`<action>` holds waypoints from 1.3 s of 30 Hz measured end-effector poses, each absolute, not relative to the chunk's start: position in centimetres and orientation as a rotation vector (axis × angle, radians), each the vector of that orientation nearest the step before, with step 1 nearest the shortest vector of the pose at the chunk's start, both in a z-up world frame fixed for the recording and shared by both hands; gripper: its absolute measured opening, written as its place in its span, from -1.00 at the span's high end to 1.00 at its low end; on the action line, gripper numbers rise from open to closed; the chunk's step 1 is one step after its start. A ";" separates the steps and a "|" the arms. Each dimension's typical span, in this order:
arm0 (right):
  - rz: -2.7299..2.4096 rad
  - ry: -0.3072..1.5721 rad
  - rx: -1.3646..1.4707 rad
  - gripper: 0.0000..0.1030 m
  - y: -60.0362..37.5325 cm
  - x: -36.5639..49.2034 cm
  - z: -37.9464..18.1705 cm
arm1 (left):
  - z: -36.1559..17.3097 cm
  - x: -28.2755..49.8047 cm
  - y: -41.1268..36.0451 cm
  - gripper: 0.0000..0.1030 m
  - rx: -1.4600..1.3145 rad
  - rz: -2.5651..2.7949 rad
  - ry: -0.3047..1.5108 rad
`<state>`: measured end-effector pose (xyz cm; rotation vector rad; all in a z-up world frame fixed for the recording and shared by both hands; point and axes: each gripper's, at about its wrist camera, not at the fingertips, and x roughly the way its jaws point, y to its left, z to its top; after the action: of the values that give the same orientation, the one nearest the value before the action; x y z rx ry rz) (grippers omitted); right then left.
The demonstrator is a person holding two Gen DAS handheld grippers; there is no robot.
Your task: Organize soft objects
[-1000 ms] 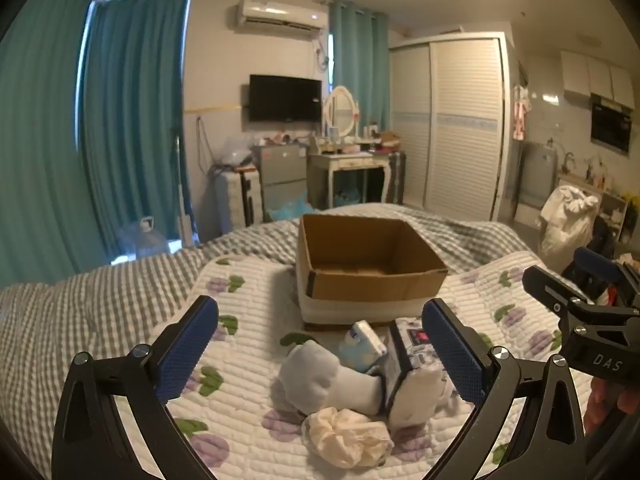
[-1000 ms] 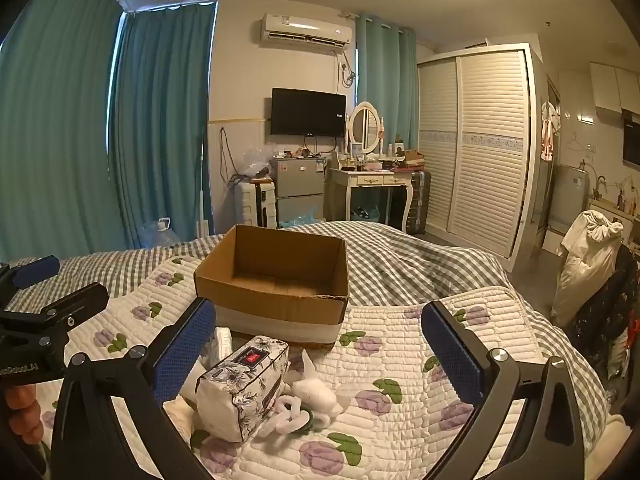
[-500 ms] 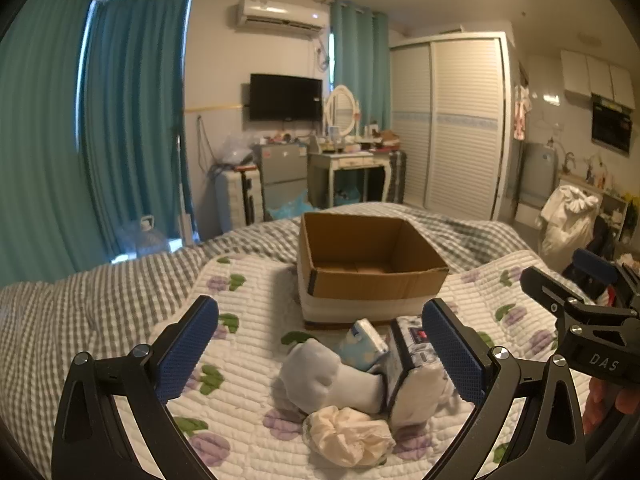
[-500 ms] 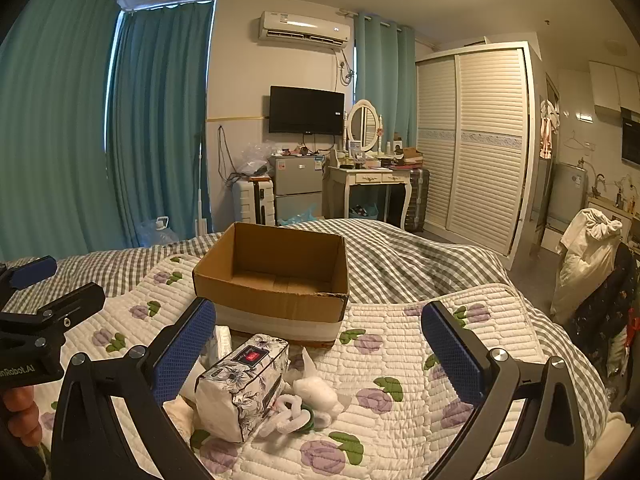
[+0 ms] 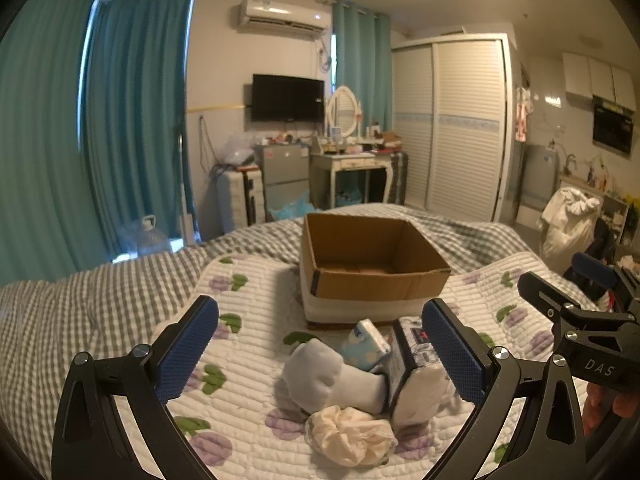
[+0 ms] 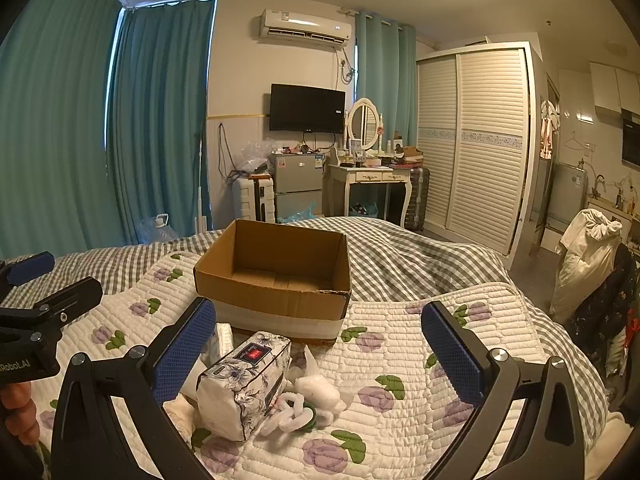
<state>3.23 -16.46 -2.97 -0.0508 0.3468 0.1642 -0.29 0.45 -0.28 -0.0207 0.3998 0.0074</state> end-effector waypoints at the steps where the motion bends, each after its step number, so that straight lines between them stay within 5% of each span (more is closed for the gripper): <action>1: 0.164 0.347 -0.051 -1.00 -16.4 3.2 -3.0 | -0.3 -0.3 0.4 -1.00 -0.021 0.007 0.400; 39: 0.164 0.353 -0.055 -1.00 -16.2 3.3 -3.4 | -0.3 -0.3 0.4 -1.00 -0.022 0.010 0.399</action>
<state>3.26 -16.18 -3.43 -0.0545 0.3532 0.1641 -0.28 0.43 -0.30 -0.0215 0.3992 0.0096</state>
